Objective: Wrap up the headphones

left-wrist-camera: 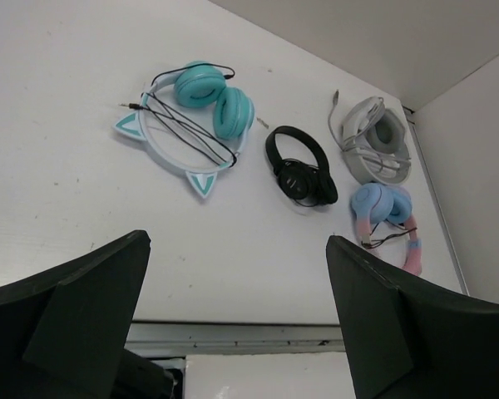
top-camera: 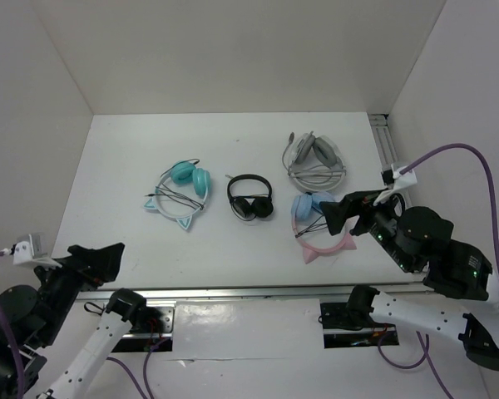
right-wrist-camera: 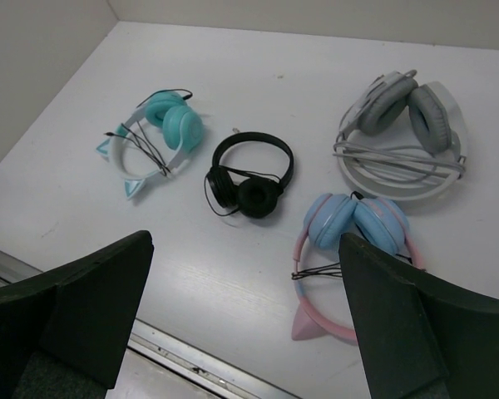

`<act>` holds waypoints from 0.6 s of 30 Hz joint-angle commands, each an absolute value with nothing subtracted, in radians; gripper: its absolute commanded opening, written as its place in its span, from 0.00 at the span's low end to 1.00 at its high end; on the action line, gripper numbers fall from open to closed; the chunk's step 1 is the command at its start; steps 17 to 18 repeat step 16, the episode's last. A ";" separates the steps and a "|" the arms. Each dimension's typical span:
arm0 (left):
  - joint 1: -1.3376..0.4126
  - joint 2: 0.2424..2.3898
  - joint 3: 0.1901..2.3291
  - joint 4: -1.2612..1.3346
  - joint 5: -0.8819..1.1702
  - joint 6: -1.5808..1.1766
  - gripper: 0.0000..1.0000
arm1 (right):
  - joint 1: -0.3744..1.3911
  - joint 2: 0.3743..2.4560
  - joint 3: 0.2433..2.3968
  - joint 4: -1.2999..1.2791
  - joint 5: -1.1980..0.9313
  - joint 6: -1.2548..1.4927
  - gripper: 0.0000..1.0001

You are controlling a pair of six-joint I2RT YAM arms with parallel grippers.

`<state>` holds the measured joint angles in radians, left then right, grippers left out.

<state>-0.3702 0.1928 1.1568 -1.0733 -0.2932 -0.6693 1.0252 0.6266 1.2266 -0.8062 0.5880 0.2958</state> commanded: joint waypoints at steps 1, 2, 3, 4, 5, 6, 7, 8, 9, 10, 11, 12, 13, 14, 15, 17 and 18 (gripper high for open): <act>-0.382 0.149 1.181 -1.149 -0.310 -0.649 1.00 | 1.032 0.609 1.232 -0.876 0.632 0.313 1.00; -0.382 0.137 1.181 -1.175 -0.310 -0.649 1.00 | 1.032 0.609 1.232 -0.887 0.632 0.313 1.00; -0.394 0.137 1.181 -1.187 -0.325 -0.649 1.00 | 1.032 0.609 1.241 -0.887 0.632 0.313 1.00; -0.394 0.124 1.181 -1.187 -0.340 -0.660 1.00 | 1.032 0.609 1.241 -0.897 0.641 0.313 1.00; -0.408 0.124 1.181 -1.201 -0.341 -0.660 1.00 | 1.032 0.609 1.241 -0.897 0.641 0.313 1.00; -0.408 0.115 1.181 -1.210 -0.354 -0.669 1.00 | 1.032 0.609 1.241 -0.897 0.641 0.313 1.00; -0.420 0.100 1.181 -1.210 -0.363 -0.669 1.00 | 1.032 0.609 1.241 -0.897 0.641 0.313 1.00; -0.434 0.100 1.181 -1.210 -0.364 -0.669 1.00 | 1.032 0.609 1.241 -0.897 0.650 0.313 1.00; -0.434 0.088 1.181 -1.210 -0.392 -0.682 1.00 | 1.032 0.609 1.241 -0.897 0.664 0.322 1.00; -0.448 0.087 1.192 -1.233 -0.403 -0.701 1.00 | 1.032 0.609 1.241 -0.906 0.664 0.322 1.00; -0.457 0.075 1.192 -1.242 -0.414 -0.710 1.00 | 1.032 0.609 1.241 -0.907 0.664 0.322 1.00; -0.472 0.063 1.203 -1.243 -0.414 -0.710 1.00 | 1.032 0.609 1.241 -0.907 0.664 0.322 1.00; -0.472 0.063 1.203 -1.256 -0.426 -0.722 1.00 | 1.032 0.609 1.241 -0.907 0.664 0.322 1.00; -0.486 0.052 1.212 -1.265 -0.436 -0.733 1.00 | 1.032 0.609 1.241 -0.907 0.664 0.322 1.00; -0.495 0.052 1.212 -1.266 -0.436 -0.733 1.00 | 1.032 0.609 1.241 -0.907 0.664 0.322 1.00; -0.495 0.052 1.212 -1.266 -0.436 -0.733 1.00 | 1.032 0.620 1.241 -0.907 0.664 0.322 1.00; -0.495 0.052 1.212 -1.266 -0.436 -0.733 1.00 | 1.032 0.620 1.241 -0.907 0.664 0.322 1.00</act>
